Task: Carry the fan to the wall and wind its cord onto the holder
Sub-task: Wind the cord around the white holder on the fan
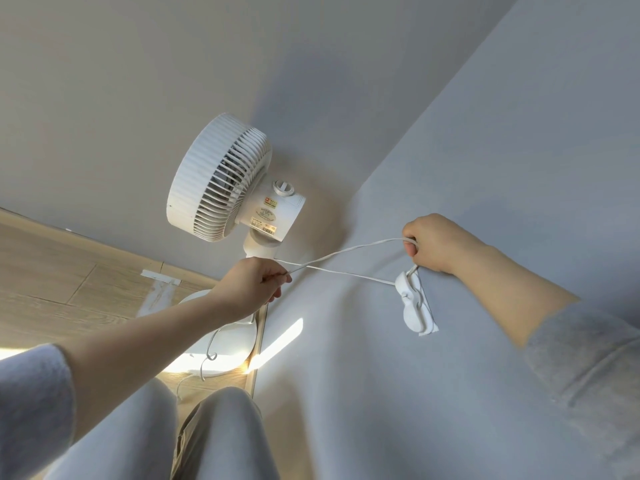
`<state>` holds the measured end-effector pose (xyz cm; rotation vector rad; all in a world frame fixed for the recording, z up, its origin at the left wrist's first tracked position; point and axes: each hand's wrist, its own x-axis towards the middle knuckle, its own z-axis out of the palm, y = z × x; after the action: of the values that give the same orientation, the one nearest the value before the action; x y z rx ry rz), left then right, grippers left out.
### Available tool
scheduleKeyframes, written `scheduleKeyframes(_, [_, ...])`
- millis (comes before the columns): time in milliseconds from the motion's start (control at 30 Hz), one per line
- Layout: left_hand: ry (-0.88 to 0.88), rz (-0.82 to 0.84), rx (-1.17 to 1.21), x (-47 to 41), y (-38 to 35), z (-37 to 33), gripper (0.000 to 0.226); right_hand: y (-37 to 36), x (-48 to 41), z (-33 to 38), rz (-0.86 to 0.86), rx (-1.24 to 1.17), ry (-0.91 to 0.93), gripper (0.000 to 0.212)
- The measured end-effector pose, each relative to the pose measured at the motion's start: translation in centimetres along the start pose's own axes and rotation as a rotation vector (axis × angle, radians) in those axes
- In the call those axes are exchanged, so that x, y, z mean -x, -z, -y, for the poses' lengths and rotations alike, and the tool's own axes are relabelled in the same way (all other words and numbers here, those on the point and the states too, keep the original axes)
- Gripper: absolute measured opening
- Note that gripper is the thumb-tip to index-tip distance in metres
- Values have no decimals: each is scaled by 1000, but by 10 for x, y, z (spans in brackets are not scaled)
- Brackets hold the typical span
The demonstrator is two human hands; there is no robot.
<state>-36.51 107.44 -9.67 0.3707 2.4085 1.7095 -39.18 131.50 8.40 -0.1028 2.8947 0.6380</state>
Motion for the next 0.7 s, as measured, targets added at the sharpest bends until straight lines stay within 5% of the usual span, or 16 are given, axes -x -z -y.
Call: scheduleKeyframes(700, [-47, 44, -35, 48, -2, -14, 23, 1, 88, 19, -51, -86, -97, 21])
